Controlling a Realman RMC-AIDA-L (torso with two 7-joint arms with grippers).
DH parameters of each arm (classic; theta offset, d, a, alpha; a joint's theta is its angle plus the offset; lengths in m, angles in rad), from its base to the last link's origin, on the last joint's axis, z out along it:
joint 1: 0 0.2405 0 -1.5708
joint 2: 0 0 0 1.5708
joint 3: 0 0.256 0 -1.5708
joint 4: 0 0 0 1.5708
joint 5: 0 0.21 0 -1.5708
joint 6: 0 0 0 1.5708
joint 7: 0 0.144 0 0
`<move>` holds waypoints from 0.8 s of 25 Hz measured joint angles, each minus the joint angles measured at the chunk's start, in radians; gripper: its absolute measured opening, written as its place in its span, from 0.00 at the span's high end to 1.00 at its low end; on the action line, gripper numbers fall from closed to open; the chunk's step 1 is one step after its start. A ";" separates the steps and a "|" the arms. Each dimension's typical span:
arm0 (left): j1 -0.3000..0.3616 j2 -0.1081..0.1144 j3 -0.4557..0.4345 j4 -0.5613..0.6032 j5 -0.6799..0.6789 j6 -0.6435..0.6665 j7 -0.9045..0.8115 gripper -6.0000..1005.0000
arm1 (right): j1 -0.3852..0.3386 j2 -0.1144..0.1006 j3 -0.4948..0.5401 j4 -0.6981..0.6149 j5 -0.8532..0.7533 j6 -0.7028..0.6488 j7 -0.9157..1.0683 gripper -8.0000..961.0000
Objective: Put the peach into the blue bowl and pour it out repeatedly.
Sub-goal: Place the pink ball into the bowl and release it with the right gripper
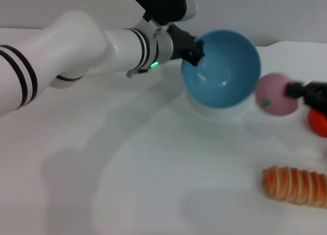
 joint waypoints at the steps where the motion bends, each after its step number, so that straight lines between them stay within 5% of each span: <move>1: -0.002 0.001 -0.004 0.000 0.012 0.031 -0.020 1.00 | -0.001 -0.001 0.037 -0.013 0.000 -0.018 0.001 0.94; 9: -0.070 -0.004 -0.011 0.041 0.456 0.273 -0.499 1.00 | 0.007 -0.004 0.129 -0.053 -0.002 -0.022 0.023 0.94; 15: -0.087 0.000 -0.048 0.074 0.541 0.413 -0.781 1.00 | 0.017 -0.001 0.085 0.004 -0.014 0.003 0.025 0.93; 20: -0.085 -0.005 -0.054 0.076 0.555 0.419 -0.826 1.00 | 0.027 -0.001 0.023 0.073 -0.032 0.075 0.026 0.93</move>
